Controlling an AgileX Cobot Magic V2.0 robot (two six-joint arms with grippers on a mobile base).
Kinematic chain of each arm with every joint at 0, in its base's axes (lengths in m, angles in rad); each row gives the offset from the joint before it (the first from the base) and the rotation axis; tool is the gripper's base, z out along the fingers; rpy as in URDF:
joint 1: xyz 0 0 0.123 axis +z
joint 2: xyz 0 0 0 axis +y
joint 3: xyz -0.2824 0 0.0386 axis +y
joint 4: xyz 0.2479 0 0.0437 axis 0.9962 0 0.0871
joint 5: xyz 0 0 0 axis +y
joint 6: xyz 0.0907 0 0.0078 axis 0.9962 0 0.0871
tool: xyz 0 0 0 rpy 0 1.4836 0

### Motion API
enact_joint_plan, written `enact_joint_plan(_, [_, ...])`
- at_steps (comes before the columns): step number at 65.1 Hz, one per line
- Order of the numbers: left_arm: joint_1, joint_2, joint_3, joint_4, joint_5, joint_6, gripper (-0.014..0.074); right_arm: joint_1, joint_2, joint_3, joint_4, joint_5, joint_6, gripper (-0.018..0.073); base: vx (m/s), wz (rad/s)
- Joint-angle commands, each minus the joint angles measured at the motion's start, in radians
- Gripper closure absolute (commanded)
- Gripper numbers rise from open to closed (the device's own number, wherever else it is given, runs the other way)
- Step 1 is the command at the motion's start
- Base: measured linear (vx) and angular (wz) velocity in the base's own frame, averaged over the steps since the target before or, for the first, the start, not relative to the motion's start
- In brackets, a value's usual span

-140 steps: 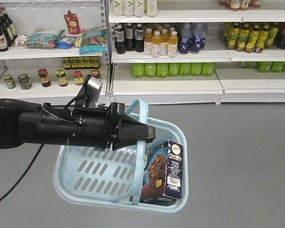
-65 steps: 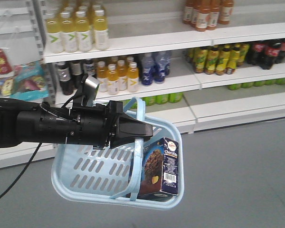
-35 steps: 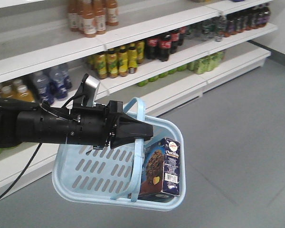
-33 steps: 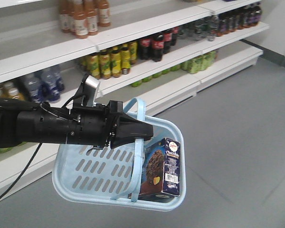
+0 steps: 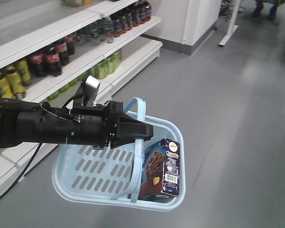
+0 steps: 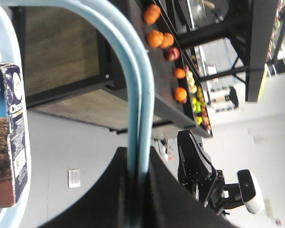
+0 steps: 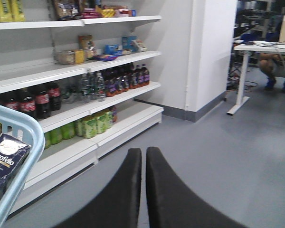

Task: Left arm holds basket, right arm returns cookies
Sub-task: 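Carry the basket in the left gripper past the desk area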

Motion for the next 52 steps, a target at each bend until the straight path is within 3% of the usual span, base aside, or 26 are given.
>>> enact_joint_plan(1, [-0.007,-0.050,-0.031,-0.131,0.072,0.011,0.0602,-0.002,-0.013,0.017,-0.003,-0.073,0.001,0.0570,0.19,-0.70])
enact_joint_plan(52, [-0.007,-0.050,-0.031,-0.131,0.072,0.011,0.0602,-0.002,-0.013,0.017,-0.003,-0.073,0.001,0.0570,0.16,-0.61])
